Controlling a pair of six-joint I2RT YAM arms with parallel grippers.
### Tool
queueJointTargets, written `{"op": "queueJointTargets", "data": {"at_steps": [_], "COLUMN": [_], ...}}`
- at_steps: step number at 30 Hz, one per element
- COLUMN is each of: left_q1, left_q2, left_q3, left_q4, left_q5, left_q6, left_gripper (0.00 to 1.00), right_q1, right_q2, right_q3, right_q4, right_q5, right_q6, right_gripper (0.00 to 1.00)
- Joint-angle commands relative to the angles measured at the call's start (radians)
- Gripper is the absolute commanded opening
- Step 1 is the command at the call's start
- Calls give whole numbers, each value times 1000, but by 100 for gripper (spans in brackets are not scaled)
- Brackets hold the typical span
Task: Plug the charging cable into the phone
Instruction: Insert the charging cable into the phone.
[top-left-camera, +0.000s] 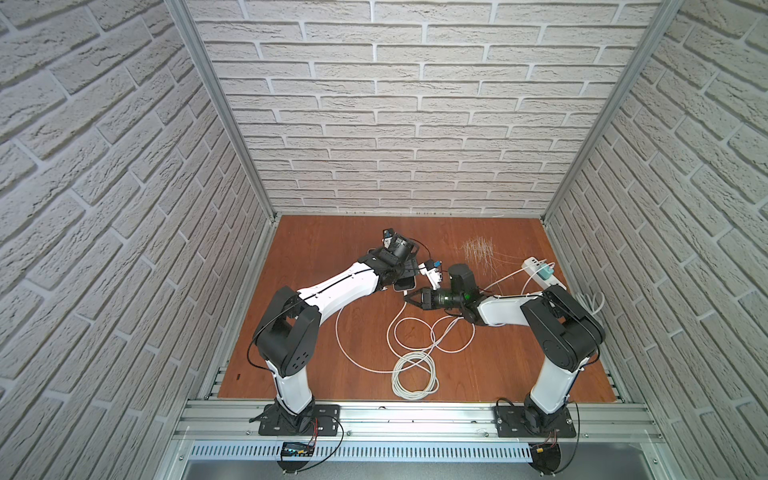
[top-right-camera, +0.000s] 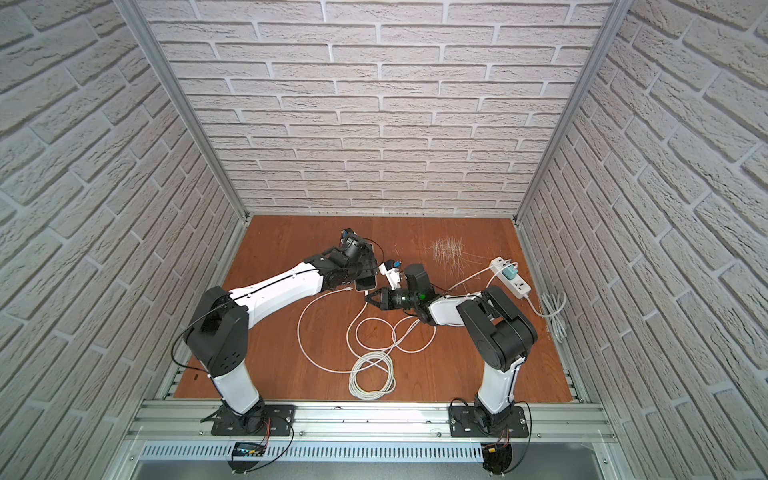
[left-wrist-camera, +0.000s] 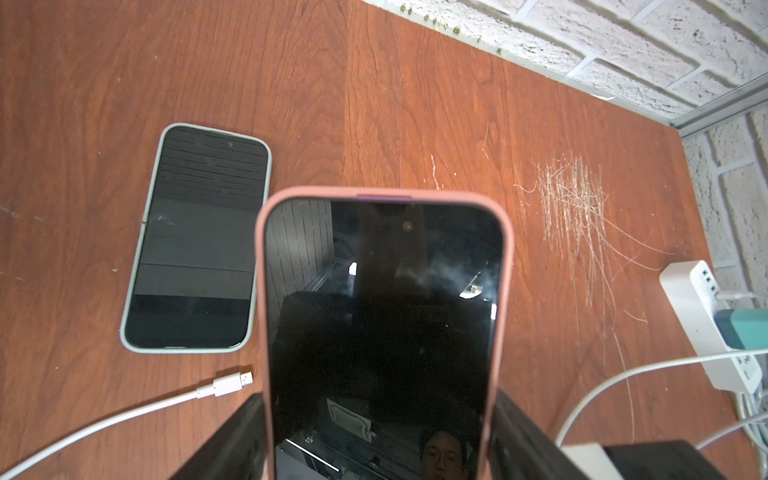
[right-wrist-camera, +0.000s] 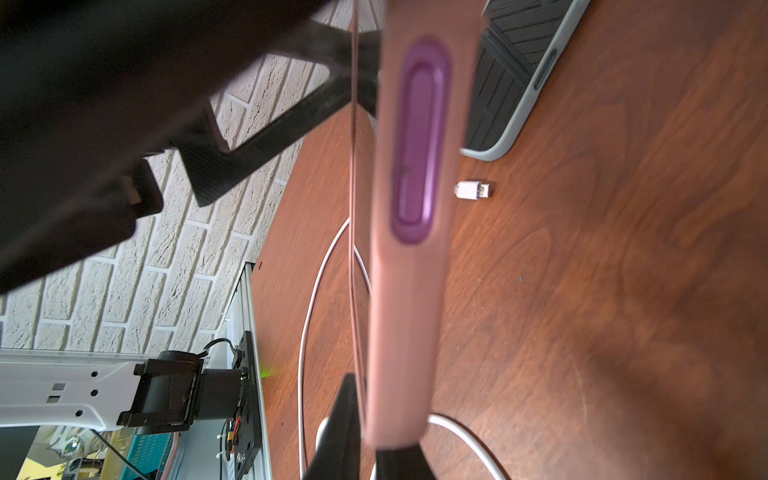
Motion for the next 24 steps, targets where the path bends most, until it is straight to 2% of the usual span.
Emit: {"op": "queueJointTargets", "data": {"at_steps": [1, 12, 24], "left_q1": [-55, -63, -34], "left_q2": [-32, -37, -3], "left_q3": [-37, -56, 43], "left_q4": [-52, -73, -202], "left_q5": [82, 104, 148], "left_q6": [-31, -31, 31], "left_gripper": [33, 33, 33], "right_q1": [-17, -19, -20], "right_q2": [-2, -3, -30], "right_q3": [15, 9, 46], "right_q4": [139, 178, 128], "right_q5": [63, 74, 81], "right_q6": [3, -1, -124], "right_gripper": [3, 3, 3]}}
